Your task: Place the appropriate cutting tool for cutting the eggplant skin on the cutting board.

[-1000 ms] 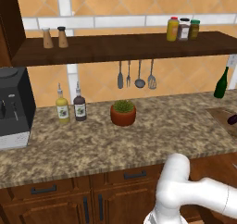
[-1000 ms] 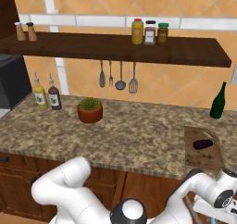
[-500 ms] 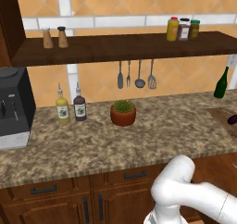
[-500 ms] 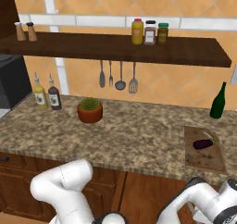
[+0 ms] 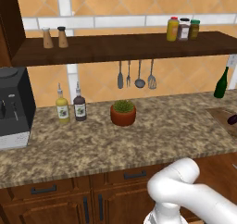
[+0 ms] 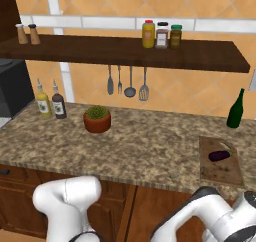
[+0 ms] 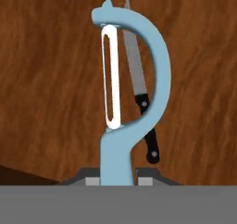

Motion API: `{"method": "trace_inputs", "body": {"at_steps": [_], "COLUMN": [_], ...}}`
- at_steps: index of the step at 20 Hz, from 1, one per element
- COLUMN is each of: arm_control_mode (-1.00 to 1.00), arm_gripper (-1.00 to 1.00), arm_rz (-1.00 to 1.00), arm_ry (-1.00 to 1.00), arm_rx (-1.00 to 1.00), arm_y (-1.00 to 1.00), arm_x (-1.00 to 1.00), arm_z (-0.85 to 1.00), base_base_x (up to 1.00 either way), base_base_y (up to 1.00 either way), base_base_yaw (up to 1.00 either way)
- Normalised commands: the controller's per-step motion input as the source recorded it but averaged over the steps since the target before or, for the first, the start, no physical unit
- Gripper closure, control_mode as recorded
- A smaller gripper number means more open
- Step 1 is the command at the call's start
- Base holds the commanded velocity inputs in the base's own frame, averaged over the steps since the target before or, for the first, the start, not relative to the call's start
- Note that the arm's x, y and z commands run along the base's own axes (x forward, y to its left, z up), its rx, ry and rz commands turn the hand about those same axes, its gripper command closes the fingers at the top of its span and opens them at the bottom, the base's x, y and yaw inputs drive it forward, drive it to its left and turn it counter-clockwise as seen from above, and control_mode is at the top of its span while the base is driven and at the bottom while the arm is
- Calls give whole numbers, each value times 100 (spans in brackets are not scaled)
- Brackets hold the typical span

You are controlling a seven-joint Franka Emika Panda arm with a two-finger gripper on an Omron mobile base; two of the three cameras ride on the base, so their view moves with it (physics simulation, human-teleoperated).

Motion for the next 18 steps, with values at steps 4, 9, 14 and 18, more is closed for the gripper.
{"method": "trace_inputs", "body": {"at_steps": [4,9,14,18], "arm_control_mode": [-100,-100,-100,-100], "arm_gripper": [100,100,100,100], "arm_rz": [33,27,17,10], "arm_ry": [0,0,-2,-4], "arm_rx": [-1,0,0,0], "arm_y": [39,19,-2,-18], "arm_x": [-45,-55,0,38], "arm_z": [96,100,100,100], "base_base_x": [0,0,0,0], "base_base_y": [0,0,0,0], "base_base_yaw": [0,0,0,0]}}
